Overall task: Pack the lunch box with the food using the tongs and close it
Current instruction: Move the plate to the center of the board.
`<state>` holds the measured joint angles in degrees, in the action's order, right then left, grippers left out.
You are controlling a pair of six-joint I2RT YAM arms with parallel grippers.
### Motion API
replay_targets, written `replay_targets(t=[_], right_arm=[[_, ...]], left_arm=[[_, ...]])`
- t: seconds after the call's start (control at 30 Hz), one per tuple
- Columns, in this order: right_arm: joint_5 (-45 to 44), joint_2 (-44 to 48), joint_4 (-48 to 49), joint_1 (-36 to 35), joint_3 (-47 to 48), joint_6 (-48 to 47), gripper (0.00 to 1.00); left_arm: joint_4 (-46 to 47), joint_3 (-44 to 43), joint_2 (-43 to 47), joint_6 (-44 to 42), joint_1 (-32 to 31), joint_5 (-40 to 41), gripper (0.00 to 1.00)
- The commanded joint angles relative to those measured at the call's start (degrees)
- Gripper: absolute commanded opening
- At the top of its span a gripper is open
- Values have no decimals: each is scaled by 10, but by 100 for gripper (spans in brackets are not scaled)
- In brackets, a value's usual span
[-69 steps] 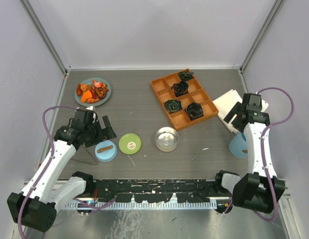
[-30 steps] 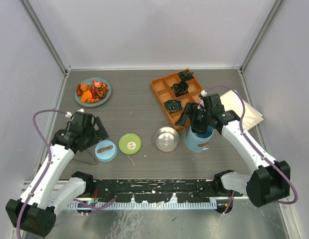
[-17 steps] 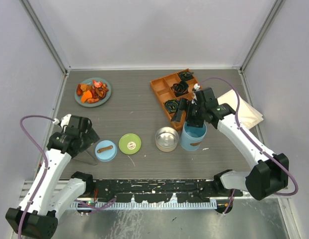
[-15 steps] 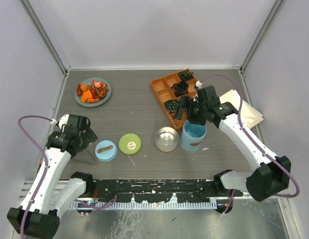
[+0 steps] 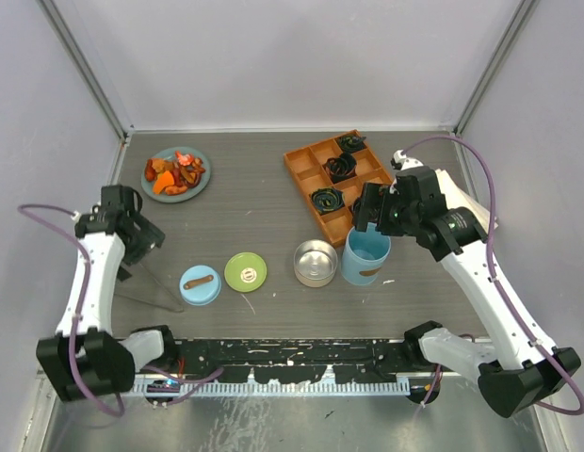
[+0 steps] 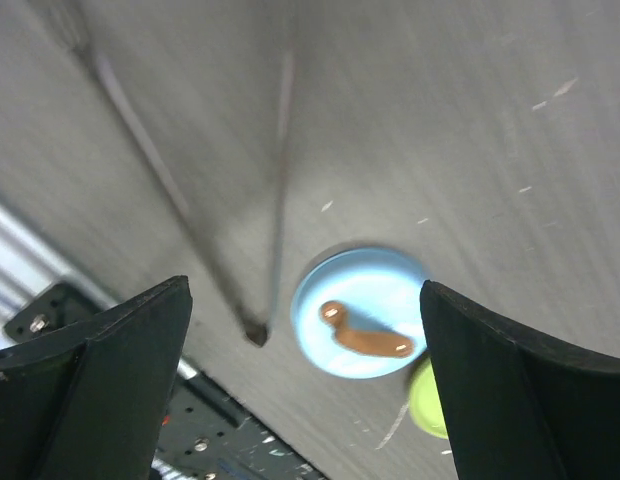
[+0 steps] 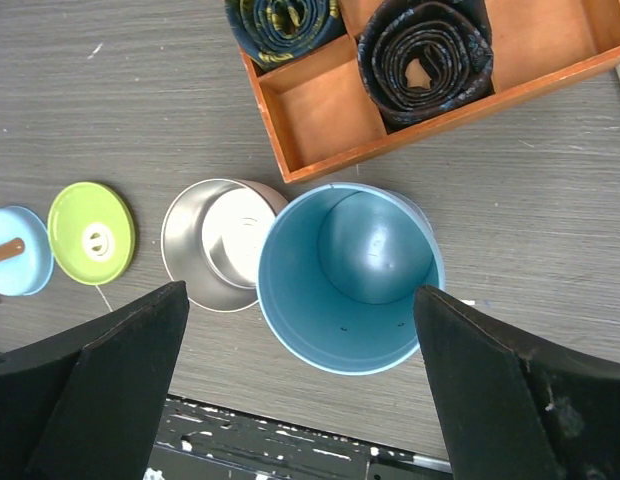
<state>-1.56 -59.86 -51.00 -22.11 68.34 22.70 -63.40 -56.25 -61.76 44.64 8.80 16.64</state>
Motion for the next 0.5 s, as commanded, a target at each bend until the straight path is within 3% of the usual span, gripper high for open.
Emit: replay_targets(t=[0.0,0.27,0.47], right_arm=[[-25,13,0,-1,21,-35,100],[-34,11,3,-1,12,-38,100],[-20,-14,11,-1,17,-26,100]], left_arm=[[104,-105,-98,-45,23,-47,98],[194,-313,-329,-134,42,-152,98],[208,-446,-470,-151,54,-144,98]])
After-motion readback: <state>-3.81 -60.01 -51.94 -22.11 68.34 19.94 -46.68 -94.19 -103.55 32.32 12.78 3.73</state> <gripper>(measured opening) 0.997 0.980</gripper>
